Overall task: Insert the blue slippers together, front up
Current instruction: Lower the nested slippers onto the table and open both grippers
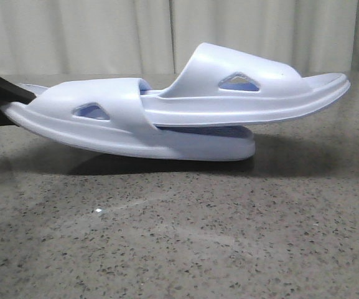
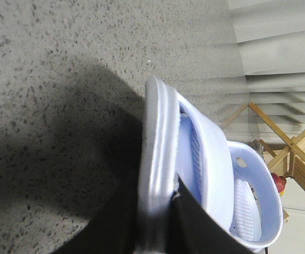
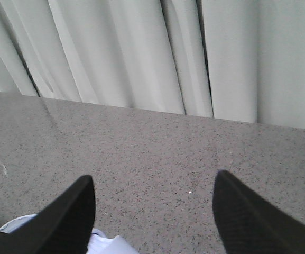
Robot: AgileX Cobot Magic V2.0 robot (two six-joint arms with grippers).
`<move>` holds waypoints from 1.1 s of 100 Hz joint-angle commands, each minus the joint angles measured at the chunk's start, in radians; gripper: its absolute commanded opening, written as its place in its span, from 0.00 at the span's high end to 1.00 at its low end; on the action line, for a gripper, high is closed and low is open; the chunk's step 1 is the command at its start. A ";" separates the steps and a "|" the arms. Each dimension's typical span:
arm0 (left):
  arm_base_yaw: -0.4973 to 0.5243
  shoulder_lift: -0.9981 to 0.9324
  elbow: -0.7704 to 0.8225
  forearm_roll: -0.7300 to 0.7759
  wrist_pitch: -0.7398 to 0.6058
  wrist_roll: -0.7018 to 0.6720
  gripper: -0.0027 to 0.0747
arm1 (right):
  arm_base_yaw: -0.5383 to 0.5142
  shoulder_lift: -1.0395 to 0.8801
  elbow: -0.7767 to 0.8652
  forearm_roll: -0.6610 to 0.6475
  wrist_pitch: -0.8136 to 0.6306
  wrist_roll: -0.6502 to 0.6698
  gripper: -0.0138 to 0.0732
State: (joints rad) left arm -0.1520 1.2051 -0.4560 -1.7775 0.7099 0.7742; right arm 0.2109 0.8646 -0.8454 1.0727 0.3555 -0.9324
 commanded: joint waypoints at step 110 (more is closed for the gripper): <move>-0.005 -0.013 -0.043 -0.083 -0.177 0.305 0.51 | -0.005 -0.014 -0.031 0.013 0.013 -0.018 0.36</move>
State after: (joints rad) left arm -0.1520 1.2051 -0.4583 -1.7897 0.5409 1.0299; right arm 0.2109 0.8646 -0.8454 1.0690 0.3973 -0.9324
